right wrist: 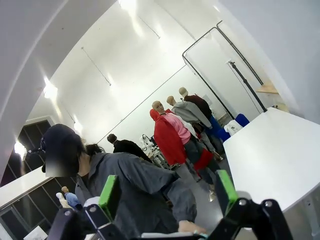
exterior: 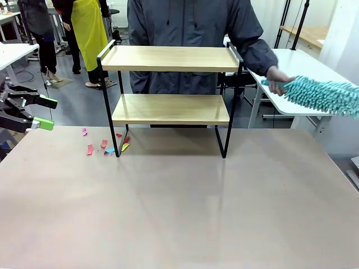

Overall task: Clean the shelf.
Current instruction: Hand the Duster back to the human.

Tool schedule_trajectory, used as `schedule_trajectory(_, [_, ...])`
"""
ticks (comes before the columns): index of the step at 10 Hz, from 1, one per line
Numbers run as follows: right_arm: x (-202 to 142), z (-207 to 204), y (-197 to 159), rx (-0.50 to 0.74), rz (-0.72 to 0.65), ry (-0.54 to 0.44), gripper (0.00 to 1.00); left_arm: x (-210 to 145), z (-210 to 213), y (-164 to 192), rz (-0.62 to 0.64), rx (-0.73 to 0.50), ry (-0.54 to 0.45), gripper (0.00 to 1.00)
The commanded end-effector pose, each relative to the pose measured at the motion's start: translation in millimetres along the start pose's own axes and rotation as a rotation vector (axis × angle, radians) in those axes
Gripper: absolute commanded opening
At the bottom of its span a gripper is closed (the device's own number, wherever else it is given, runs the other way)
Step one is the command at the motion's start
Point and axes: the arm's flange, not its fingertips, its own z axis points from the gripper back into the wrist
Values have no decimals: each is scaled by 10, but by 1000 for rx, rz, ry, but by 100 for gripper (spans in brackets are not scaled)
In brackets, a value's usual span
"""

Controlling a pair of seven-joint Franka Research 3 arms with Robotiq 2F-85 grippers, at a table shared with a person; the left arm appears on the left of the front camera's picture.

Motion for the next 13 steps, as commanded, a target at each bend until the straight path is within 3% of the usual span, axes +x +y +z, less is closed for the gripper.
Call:
schedule_trajectory(1, [-35,31,14,1,8,1,100,13,-12,11,0,2,-24,100])
schedule_trajectory(13, [-35,31,14,1,8,1,100,13,-12,11,0,2,-24,100])
